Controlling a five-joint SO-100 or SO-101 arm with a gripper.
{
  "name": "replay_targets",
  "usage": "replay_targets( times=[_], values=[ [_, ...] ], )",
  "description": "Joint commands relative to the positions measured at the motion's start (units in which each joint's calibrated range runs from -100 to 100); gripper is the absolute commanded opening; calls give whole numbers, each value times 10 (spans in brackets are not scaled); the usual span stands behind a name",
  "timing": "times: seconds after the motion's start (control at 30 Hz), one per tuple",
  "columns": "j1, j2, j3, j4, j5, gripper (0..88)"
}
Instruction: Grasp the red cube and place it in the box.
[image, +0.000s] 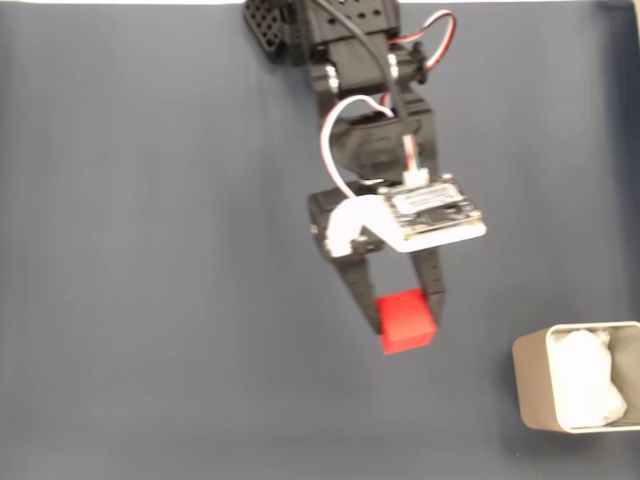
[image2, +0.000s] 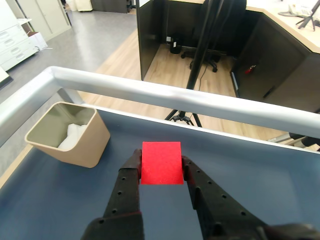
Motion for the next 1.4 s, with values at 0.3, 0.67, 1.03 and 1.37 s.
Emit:
replay_targets(
  times=[0.3,0.67,1.03,1.37],
  values=[
    [-75,47,-153,52,-1,0],
    [-105,140,-250,52,-2,0],
    [-124,235,-351,50,-2,0],
    [-140,295,-414,50,0,0]
  ],
)
